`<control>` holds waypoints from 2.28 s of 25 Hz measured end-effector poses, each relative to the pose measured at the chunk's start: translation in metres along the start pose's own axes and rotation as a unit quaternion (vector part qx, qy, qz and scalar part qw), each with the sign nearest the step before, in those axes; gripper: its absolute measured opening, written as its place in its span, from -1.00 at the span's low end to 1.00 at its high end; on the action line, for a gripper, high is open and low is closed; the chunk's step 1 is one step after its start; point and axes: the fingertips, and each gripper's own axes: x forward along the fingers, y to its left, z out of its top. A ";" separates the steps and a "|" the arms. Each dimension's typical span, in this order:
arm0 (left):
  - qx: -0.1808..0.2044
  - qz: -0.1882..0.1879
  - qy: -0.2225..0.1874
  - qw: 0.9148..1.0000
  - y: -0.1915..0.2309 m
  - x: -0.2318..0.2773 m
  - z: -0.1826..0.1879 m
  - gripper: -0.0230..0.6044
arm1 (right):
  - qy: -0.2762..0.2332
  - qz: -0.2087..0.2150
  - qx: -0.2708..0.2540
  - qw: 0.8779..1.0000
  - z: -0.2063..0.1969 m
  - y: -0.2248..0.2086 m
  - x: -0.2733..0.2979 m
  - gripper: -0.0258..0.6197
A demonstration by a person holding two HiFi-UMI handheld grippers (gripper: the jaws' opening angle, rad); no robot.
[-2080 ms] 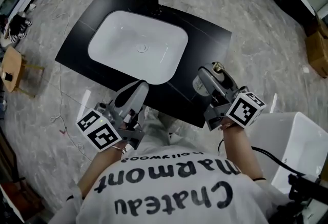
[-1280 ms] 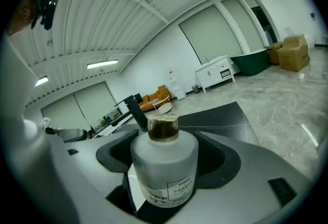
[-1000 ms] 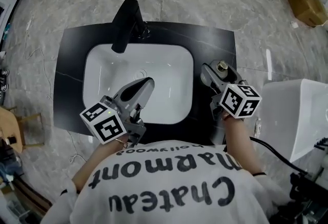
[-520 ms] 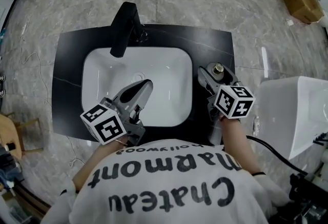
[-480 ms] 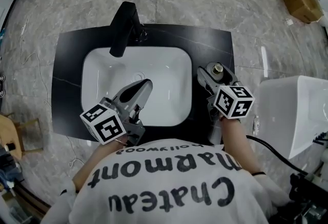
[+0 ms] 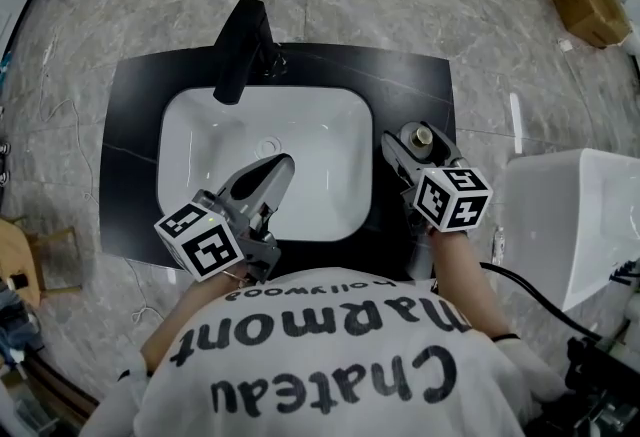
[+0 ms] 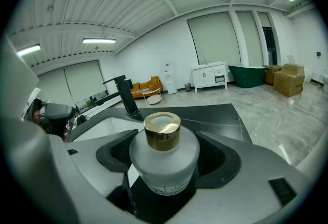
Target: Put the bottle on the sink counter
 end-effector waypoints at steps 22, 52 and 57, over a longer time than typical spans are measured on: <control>-0.010 0.054 -0.037 0.998 -0.022 -0.010 -0.038 -0.88 | 0.025 0.084 -0.054 0.995 -0.020 0.019 0.006 0.14; 0.088 0.169 -0.223 0.956 -0.266 0.021 -0.172 -0.88 | 0.076 0.322 -0.070 0.941 -0.033 -0.068 -0.216 -0.80; 0.060 0.208 -0.234 0.948 -0.276 0.014 -0.197 -0.88 | 0.048 0.363 -0.154 0.918 -0.020 -0.055 -0.261 -0.82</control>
